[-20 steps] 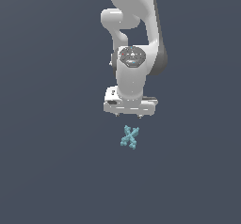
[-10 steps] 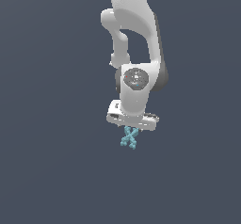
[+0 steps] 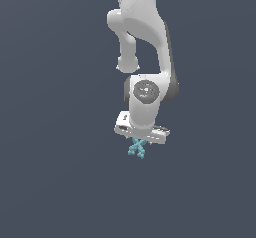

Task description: Pick up the object and move it to a goal position.

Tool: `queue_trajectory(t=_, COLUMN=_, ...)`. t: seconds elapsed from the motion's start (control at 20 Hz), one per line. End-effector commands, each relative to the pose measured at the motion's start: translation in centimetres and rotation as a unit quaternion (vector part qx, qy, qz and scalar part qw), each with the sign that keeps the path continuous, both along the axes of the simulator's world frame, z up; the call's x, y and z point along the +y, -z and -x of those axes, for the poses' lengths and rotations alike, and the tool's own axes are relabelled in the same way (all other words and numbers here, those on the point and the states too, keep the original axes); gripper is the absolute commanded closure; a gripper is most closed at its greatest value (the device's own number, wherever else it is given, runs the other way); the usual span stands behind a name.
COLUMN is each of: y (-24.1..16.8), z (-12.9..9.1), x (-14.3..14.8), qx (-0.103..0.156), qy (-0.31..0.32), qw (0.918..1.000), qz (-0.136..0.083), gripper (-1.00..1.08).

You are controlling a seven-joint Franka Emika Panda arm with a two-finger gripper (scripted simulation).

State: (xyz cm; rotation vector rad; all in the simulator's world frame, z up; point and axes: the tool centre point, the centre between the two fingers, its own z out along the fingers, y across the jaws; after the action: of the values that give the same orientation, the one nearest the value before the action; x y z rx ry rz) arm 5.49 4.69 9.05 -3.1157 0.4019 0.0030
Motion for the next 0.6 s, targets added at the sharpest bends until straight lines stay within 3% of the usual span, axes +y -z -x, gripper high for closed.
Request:
queue_trajectory(t=0.0, y=0.1, z=0.0, x=0.0, qx=0.0, qy=0.0, qw=1.0, qz=0.0, gripper=-0.92)
queue_trajectory(t=0.55, y=4.6, z=0.0, x=0.0, qx=-0.001, qy=0.002, qw=1.0, qz=0.0, gripper=-0.92)
